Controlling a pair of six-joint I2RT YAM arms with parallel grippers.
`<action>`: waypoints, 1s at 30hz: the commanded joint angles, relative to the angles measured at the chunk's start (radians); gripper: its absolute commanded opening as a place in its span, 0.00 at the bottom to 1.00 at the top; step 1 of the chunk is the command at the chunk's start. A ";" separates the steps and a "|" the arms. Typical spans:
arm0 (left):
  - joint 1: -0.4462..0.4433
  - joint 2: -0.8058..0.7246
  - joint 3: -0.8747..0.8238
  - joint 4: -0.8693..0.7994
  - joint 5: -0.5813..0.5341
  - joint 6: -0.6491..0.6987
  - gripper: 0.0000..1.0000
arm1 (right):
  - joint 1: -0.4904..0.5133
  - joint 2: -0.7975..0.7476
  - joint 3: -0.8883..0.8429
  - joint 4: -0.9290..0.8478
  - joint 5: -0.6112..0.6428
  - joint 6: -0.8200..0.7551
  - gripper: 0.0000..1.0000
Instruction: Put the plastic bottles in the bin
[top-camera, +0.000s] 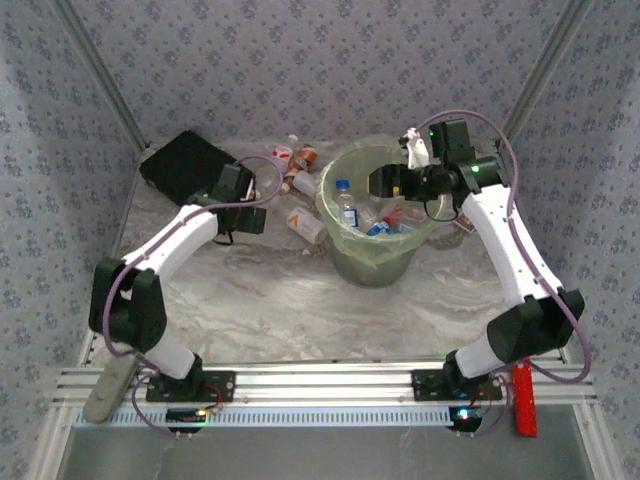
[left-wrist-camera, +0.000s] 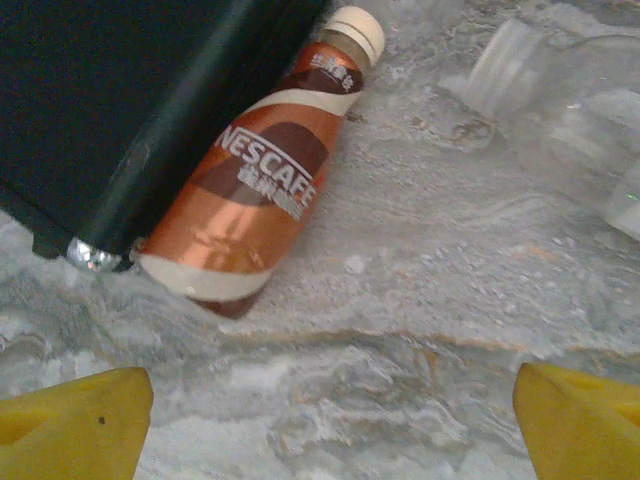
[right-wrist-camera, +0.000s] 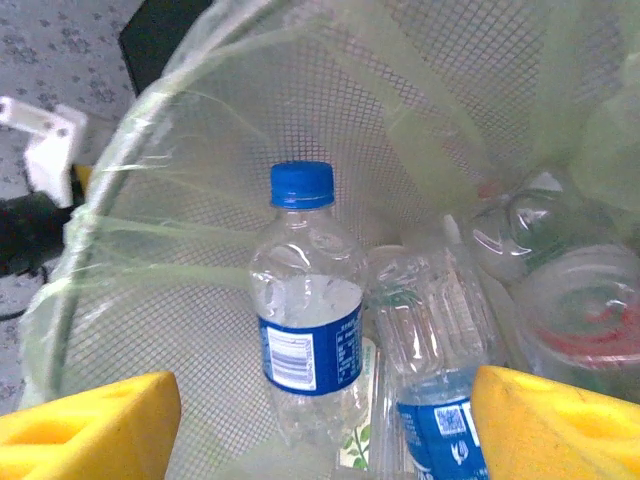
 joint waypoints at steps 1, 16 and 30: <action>0.025 0.054 0.058 -0.049 0.016 0.124 0.92 | -0.010 -0.064 0.033 -0.048 -0.011 -0.023 0.78; 0.083 0.275 0.169 0.002 -0.075 0.273 0.86 | -0.050 -0.170 0.003 -0.050 -0.031 -0.024 0.78; 0.095 0.357 0.158 -0.018 -0.097 0.233 0.71 | -0.056 -0.161 0.011 -0.044 -0.036 -0.025 0.77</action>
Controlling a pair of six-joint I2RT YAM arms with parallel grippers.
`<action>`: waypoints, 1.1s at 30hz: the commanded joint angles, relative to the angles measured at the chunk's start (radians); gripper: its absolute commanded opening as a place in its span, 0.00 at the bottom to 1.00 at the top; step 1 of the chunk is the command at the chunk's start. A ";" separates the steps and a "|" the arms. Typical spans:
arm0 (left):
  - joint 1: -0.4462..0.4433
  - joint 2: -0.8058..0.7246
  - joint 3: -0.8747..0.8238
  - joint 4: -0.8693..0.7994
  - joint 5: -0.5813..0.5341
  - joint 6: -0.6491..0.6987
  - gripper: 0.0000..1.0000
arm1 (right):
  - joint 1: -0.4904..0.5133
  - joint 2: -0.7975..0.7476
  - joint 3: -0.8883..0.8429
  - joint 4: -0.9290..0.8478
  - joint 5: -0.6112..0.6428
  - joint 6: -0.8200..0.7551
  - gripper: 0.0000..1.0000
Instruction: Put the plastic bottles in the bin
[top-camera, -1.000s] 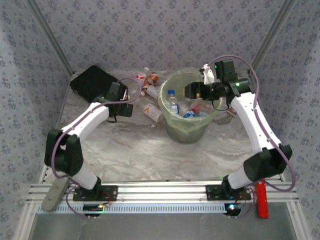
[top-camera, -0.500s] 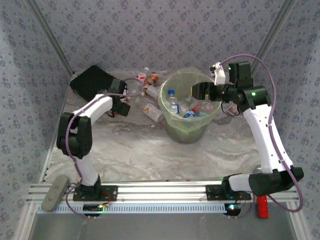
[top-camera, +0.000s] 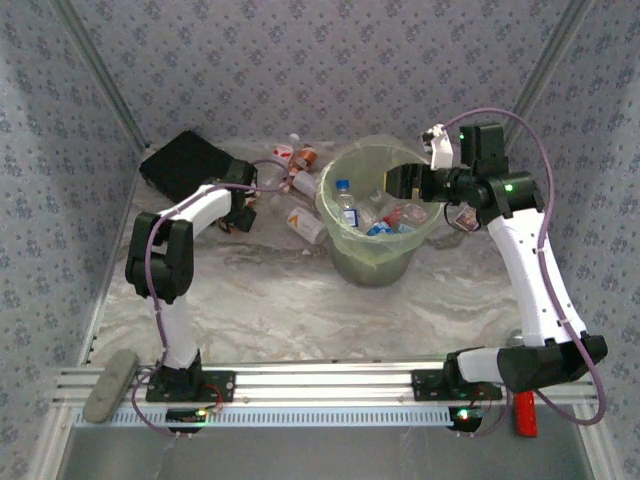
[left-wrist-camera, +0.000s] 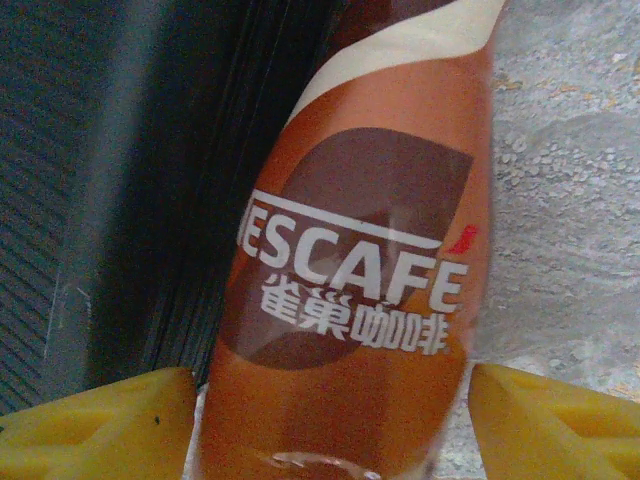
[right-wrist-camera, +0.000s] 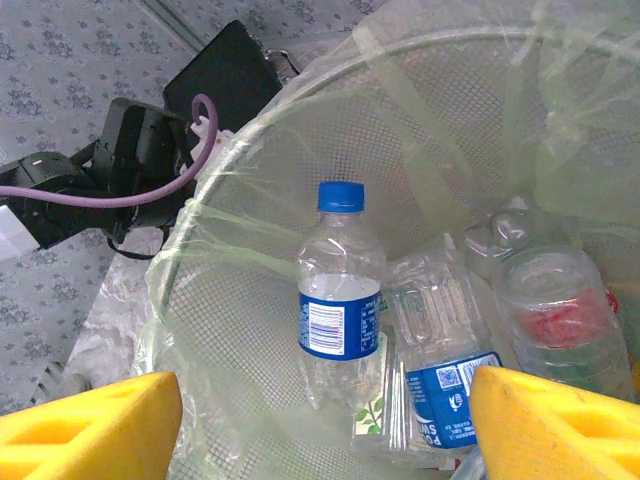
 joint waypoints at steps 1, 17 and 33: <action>0.013 0.004 -0.022 -0.023 0.005 -0.020 0.70 | -0.006 -0.006 0.008 -0.018 -0.023 -0.018 0.77; 0.014 -0.069 -0.069 -0.031 0.027 -0.065 0.46 | -0.006 -0.028 0.000 0.000 -0.018 -0.020 0.76; -0.029 -0.450 -0.220 -0.019 0.209 -0.230 0.45 | 0.049 -0.030 0.038 0.102 -0.056 0.032 0.76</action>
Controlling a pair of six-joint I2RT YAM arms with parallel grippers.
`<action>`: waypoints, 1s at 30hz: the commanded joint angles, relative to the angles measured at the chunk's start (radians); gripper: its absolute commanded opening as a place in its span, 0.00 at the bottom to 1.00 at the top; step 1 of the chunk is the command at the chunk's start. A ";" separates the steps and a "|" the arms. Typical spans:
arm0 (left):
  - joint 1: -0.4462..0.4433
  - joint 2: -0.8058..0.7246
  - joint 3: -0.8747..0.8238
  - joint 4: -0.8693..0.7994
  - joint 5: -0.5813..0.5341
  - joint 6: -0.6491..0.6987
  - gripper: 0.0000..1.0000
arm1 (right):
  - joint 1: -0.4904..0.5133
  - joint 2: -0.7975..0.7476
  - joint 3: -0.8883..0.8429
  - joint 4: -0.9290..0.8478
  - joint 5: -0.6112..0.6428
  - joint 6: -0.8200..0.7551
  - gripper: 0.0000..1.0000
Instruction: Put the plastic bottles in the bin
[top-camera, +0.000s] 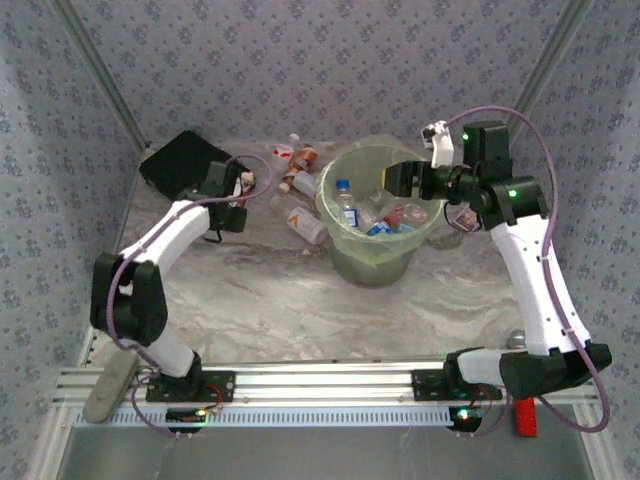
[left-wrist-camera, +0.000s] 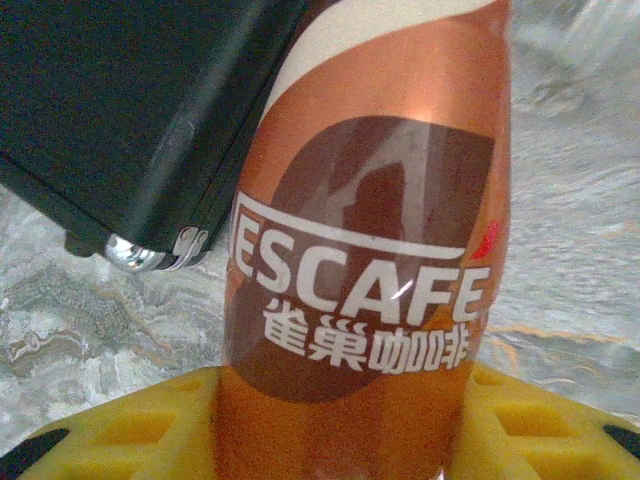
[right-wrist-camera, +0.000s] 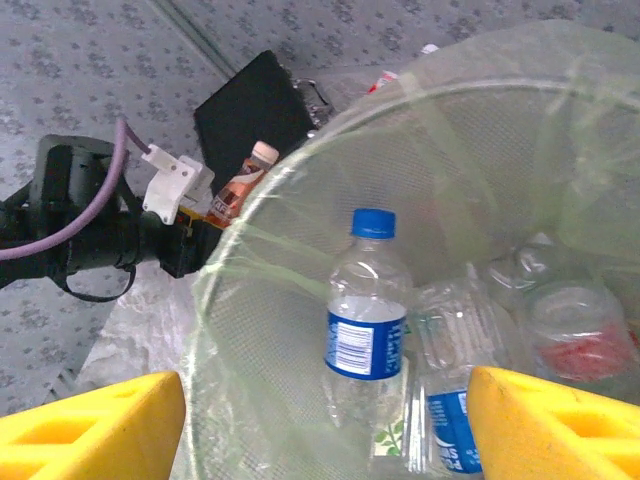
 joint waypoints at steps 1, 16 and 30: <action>-0.030 -0.116 -0.046 0.019 0.098 -0.064 0.45 | 0.032 0.008 0.047 0.049 -0.033 0.023 0.76; -0.179 -0.529 -0.293 0.502 0.494 -0.381 0.20 | 0.297 0.230 0.280 0.108 0.067 0.082 0.78; -0.313 -0.526 -0.248 0.580 0.554 -0.415 0.19 | 0.379 0.445 0.447 0.093 0.074 0.069 0.78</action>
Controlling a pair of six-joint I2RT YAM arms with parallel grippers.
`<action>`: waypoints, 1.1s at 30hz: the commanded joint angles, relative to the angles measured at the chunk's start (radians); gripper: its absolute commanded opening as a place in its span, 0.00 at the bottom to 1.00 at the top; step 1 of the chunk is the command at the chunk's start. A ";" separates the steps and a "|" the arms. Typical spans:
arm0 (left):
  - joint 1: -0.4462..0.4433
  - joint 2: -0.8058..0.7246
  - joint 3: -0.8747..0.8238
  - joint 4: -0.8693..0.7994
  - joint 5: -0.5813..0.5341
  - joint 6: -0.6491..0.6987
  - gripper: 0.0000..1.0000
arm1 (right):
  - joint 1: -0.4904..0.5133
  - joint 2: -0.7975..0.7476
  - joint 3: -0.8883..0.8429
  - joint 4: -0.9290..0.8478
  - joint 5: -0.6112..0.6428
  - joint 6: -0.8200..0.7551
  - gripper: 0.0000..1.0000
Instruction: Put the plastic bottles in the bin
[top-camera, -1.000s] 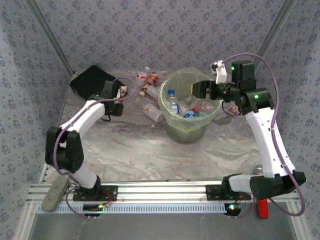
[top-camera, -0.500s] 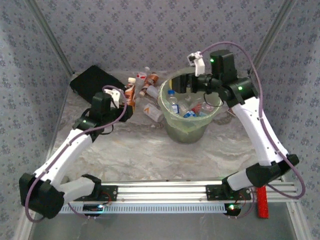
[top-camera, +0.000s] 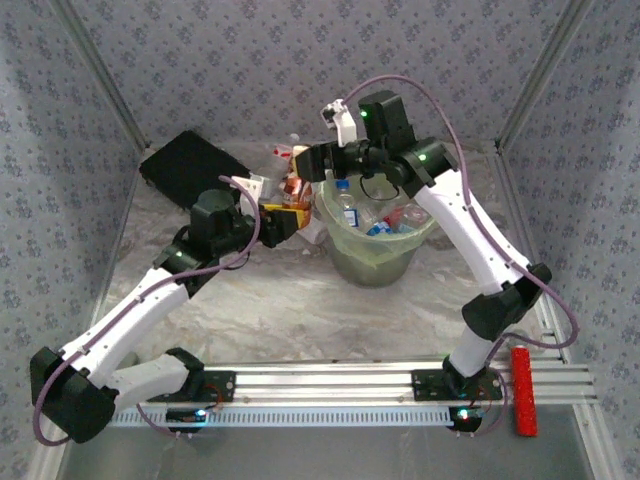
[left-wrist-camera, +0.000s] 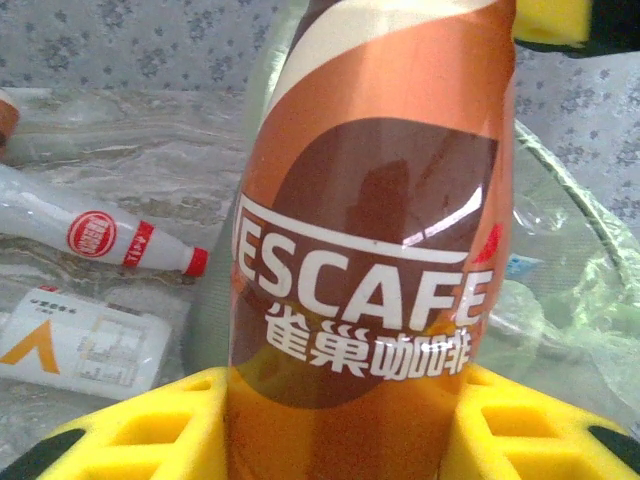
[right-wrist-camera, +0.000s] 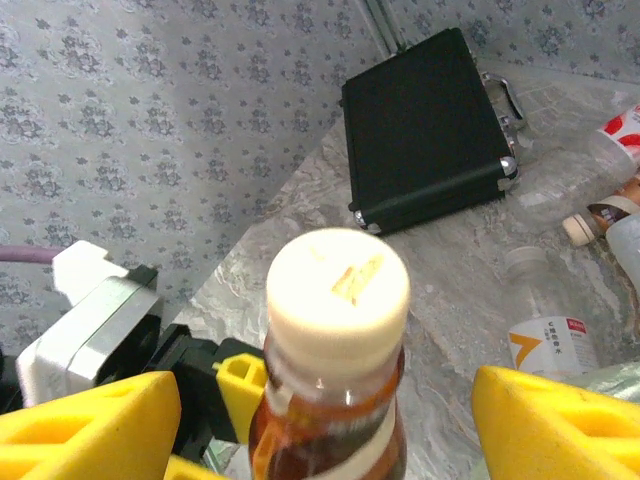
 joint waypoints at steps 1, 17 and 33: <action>-0.014 -0.010 0.041 0.043 0.029 -0.010 0.19 | 0.003 0.038 0.050 -0.008 0.014 -0.003 0.78; -0.016 -0.025 0.043 -0.009 -0.049 0.027 0.19 | 0.041 0.065 -0.007 0.035 -0.010 0.019 0.46; -0.016 -0.118 -0.019 -0.004 -0.140 0.024 0.93 | 0.019 0.067 0.113 -0.002 -0.002 -0.034 0.35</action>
